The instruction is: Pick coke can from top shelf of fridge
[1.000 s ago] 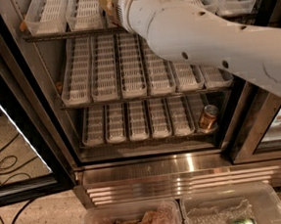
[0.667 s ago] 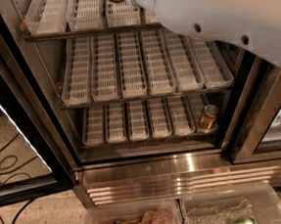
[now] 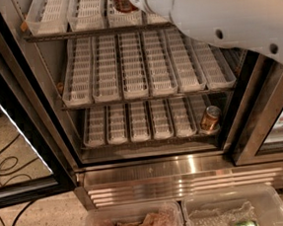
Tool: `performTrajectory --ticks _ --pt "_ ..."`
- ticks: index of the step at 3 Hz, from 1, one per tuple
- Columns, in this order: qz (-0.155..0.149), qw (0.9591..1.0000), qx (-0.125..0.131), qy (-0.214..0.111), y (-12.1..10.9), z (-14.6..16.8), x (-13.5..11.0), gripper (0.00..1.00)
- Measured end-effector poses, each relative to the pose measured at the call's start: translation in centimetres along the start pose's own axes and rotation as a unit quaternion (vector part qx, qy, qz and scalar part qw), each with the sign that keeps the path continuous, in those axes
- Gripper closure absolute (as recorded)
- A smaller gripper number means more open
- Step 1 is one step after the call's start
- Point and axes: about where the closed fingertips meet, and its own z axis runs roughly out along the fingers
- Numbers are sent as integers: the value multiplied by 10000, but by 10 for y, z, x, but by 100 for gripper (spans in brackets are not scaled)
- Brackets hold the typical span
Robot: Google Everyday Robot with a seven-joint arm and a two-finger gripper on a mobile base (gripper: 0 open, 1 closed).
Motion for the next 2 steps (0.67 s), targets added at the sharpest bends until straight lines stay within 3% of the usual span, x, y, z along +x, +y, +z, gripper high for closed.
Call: performTrajectory --ticks 1,2 --pt "239 9993 39 274 -2 -27 18 100" --pt "244 9993 39 284 -2 -28 19 100"
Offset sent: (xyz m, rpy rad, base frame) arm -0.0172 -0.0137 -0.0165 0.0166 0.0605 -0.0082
